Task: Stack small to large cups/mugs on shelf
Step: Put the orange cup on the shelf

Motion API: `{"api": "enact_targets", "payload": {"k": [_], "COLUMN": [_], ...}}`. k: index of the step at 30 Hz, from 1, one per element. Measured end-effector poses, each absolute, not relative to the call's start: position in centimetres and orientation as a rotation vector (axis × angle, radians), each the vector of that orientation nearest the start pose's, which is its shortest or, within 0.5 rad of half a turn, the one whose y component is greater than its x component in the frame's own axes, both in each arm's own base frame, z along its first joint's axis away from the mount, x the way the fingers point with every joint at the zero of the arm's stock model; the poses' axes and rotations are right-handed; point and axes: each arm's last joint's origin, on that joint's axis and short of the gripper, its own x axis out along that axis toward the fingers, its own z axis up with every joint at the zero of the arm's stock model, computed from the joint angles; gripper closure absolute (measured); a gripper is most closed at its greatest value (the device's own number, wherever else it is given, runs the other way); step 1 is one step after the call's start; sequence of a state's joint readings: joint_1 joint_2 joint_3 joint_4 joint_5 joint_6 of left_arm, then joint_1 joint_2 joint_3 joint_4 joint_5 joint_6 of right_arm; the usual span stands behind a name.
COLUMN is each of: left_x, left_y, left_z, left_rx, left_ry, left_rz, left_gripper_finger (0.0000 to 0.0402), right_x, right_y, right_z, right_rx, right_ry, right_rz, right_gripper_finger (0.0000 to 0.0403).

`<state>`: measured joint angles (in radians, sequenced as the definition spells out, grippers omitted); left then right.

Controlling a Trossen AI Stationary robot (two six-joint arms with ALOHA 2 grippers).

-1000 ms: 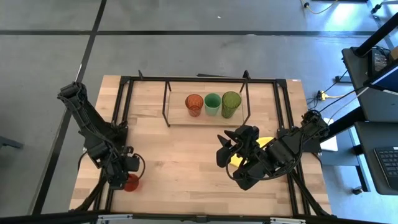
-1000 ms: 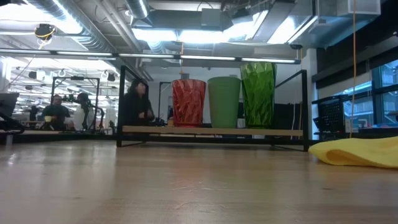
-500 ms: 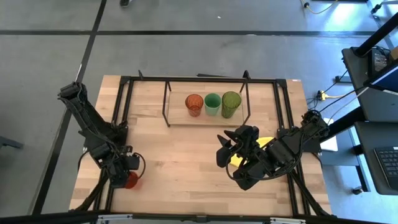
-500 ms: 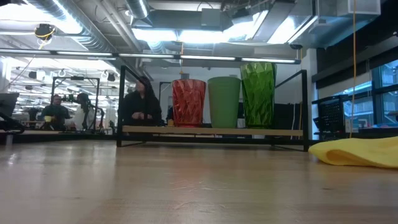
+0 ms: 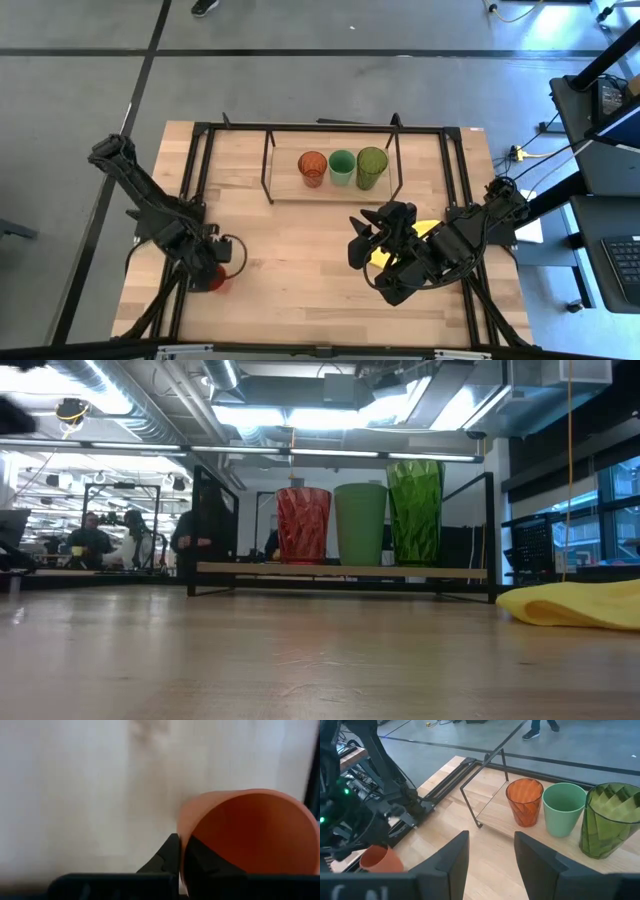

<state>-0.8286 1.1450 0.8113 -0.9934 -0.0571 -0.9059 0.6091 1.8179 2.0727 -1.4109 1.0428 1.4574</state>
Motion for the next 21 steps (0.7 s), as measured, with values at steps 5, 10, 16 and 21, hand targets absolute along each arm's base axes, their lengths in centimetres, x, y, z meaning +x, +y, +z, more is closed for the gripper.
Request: {"api": "enact_targets", "payload": {"k": [5, 10, 16, 21], "left_x": [14.6, 17.4, 19.4, 20.9], "left_y": [-11.0, -7.2, -1.7, 2.1], "left_z": [26.5, 30.2, 33.0, 34.0], "left_rx": [-0.096, -0.122, -0.121, -0.088], "left_ry": [1.36, 1.239, 1.108, 1.039], "left_rz": [-0.011, 0.05, 0.219, 0.303], "left_gripper_finger": [0.0398, 0.0399, 0.04, 0.04], "right_x": [29.3, 29.3, 29.5, 29.5], "right_y": [17.4, 17.4, 17.5, 17.5], "right_z": [40.4, 40.4, 40.5, 40.5], "right_rx": [0.519, 0.52, 0.537, 0.54], "right_ry": [0.322, 0.321, 0.309, 0.306], "right_rz": [-0.793, -0.793, -0.786, -0.786], "right_gripper_finger": [0.0245, 0.0245, 0.0245, 0.0245]}}
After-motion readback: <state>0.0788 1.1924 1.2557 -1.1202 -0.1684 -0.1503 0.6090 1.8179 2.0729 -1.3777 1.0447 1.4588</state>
